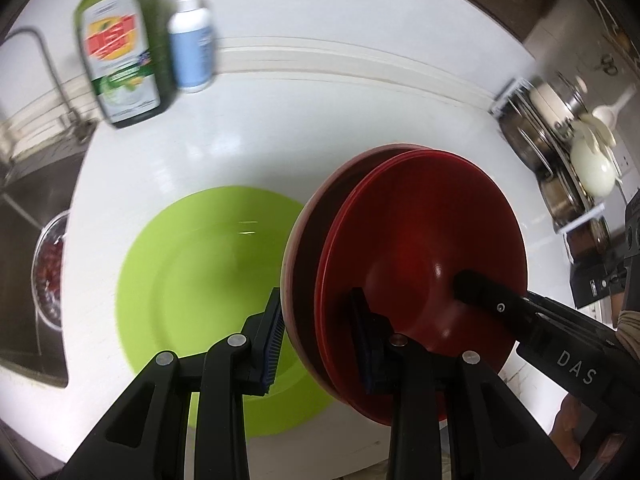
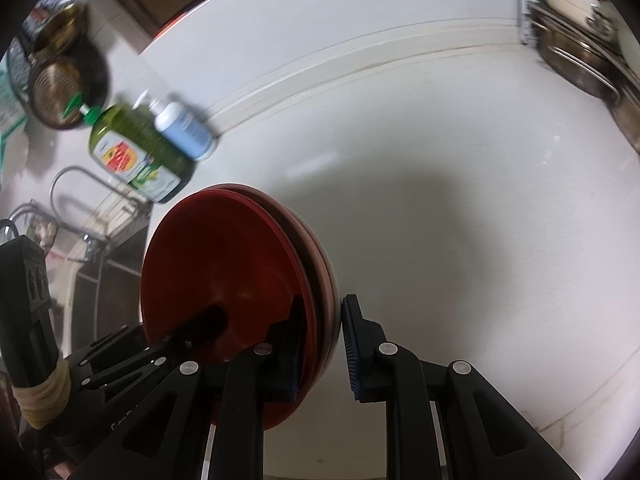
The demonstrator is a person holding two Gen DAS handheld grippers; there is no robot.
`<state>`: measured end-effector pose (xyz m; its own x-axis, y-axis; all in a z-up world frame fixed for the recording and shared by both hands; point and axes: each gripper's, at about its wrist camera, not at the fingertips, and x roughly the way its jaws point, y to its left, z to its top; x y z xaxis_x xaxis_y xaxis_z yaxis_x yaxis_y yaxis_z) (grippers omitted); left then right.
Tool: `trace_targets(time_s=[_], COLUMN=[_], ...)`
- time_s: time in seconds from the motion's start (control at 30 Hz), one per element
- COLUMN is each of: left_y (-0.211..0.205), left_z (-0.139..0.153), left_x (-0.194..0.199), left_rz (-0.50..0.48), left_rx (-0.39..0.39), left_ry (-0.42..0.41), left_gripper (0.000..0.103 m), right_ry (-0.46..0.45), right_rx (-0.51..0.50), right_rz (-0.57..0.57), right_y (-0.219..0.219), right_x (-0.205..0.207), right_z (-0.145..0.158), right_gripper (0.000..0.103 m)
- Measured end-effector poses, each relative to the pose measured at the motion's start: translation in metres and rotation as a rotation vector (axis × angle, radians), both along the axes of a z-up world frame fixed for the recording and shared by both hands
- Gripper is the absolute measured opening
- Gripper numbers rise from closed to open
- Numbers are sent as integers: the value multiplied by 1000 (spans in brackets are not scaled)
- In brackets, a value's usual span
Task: Organize plates and bowls
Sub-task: 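Lift the bowl stack with both tools and carry it over the green plate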
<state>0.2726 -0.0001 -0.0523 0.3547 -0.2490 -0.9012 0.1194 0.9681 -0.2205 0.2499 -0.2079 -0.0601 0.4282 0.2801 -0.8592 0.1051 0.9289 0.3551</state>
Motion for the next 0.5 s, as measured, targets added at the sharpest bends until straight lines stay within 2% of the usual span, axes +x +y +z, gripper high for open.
trace_targets(time_s=[0.33, 0.5], left_y=[58, 72], left_z=[-8, -19], left_x=[-15, -15], left_rz=[95, 119], left_rx=[7, 3], left_ry=[27, 60], left_gripper=[31, 31], right_ry=[18, 50], right_rx=[14, 23], right_rz=[110, 147], right_y=[57, 79], right_x=[4, 7], right_z=[1, -8], right_gripper=[20, 20])
